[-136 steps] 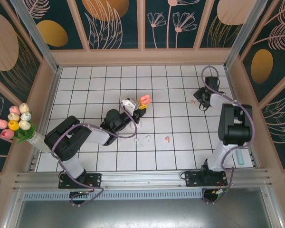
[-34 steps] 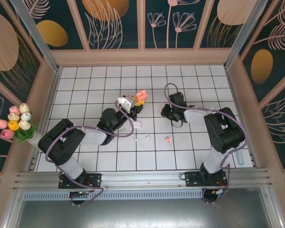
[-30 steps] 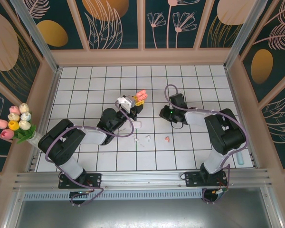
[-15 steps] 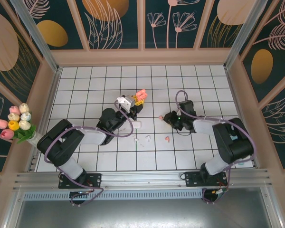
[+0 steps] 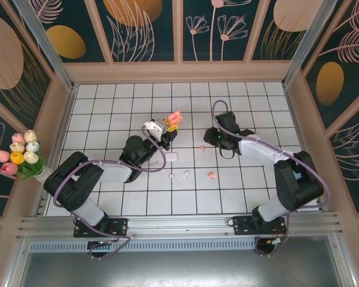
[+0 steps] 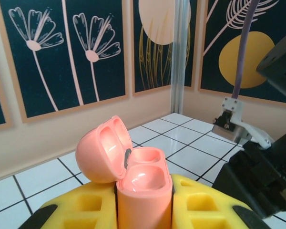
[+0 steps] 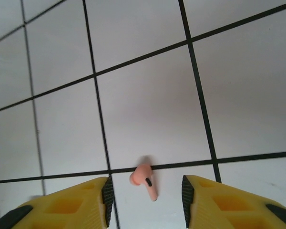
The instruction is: Insert the wireless bluetooth earbuds into the charging case
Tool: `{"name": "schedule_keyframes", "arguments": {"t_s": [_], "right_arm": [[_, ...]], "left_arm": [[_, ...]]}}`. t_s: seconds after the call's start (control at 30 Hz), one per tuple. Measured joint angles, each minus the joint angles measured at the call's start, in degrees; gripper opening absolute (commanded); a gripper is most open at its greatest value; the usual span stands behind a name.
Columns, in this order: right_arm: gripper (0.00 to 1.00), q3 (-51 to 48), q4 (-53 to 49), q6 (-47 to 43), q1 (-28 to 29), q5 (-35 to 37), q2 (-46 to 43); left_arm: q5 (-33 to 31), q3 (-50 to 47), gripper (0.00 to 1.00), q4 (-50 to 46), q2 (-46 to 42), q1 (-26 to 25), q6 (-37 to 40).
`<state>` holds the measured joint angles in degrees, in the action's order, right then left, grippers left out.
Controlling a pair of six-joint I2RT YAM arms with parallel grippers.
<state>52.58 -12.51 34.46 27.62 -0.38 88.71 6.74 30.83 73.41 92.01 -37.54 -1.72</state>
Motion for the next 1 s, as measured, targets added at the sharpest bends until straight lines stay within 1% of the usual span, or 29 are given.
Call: {"name": "schedule_keyframes", "arguments": {"t_s": [0.2, 0.4, 0.63, 1.0], "right_arm": [[0.46, 5.64, -4.63, -2.10, 3.87, 5.49, 7.98], [0.46, 8.39, -6.43, -2.69, 6.58, 8.15, 12.87], [0.45, 10.88, -7.48, -2.97, 7.34, 8.98, 16.17], [0.43, 11.52, -7.48, -3.56, 8.04, 9.55, 18.10]], "left_arm": [[-0.24, -0.57, 0.00, -0.11, -1.11, 1.73, -0.02], [-0.20, -0.68, 0.00, -0.22, -1.25, 2.19, -0.04], [-0.17, -0.79, 0.00, -0.22, -1.25, 2.19, -0.07], [-0.17, -0.85, 0.00, -0.22, -1.25, 2.40, -0.07]]}}
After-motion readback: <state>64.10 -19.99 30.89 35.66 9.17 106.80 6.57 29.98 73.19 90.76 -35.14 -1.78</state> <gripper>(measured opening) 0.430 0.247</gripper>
